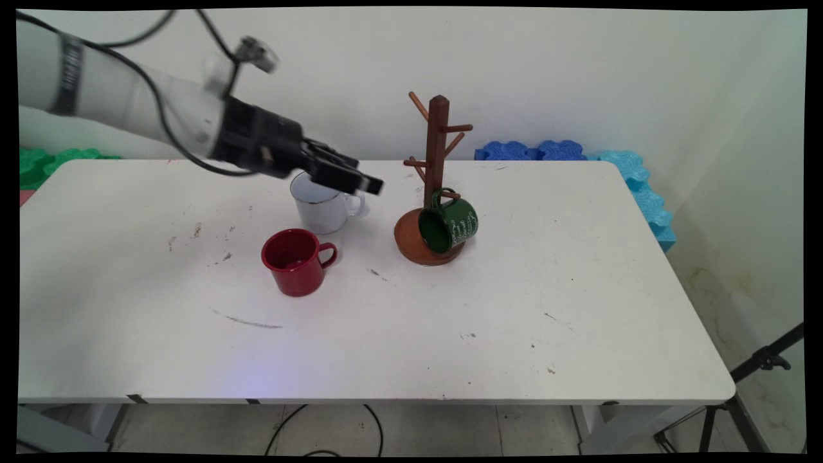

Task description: Pick up the green mug from the rack

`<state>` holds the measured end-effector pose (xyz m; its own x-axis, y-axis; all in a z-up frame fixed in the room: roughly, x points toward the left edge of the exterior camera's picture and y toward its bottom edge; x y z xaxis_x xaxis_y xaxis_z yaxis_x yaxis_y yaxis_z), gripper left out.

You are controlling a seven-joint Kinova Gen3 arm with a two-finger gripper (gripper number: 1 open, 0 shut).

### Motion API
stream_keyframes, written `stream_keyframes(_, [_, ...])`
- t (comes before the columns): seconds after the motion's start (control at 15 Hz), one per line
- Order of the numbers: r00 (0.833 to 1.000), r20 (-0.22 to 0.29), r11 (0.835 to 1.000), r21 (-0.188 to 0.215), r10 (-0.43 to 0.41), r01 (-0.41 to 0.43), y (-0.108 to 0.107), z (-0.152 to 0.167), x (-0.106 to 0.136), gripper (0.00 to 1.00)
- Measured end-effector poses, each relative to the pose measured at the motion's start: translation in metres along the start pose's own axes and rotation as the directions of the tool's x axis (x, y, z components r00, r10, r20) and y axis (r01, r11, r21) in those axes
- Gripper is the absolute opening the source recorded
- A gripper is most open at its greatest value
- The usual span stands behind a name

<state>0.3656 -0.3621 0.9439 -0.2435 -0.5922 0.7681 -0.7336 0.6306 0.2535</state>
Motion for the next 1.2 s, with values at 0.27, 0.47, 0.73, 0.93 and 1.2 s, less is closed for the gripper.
stream_keyframes(0.27, [0.999, 0.04, 0.999, 0.029, -0.02, 0.019, 0.02, 0.039, -0.009, 1.0])
stream_keyframes(0.47, [0.997, 0.066, 0.998, 0.055, -0.026, 0.022, 0.029, 0.065, -0.019, 1.0])
stream_keyframes(0.73, [0.996, 0.086, 0.996, 0.089, -0.033, 0.025, 0.037, 0.098, -0.031, 1.0])
stream_keyframes(0.93, [0.996, 0.083, 0.994, 0.109, -0.042, 0.033, 0.041, 0.118, -0.038, 1.0])
stream_keyframes(1.2, [0.997, 0.065, 0.991, 0.13, -0.048, 0.039, 0.045, 0.144, -0.045, 1.0])
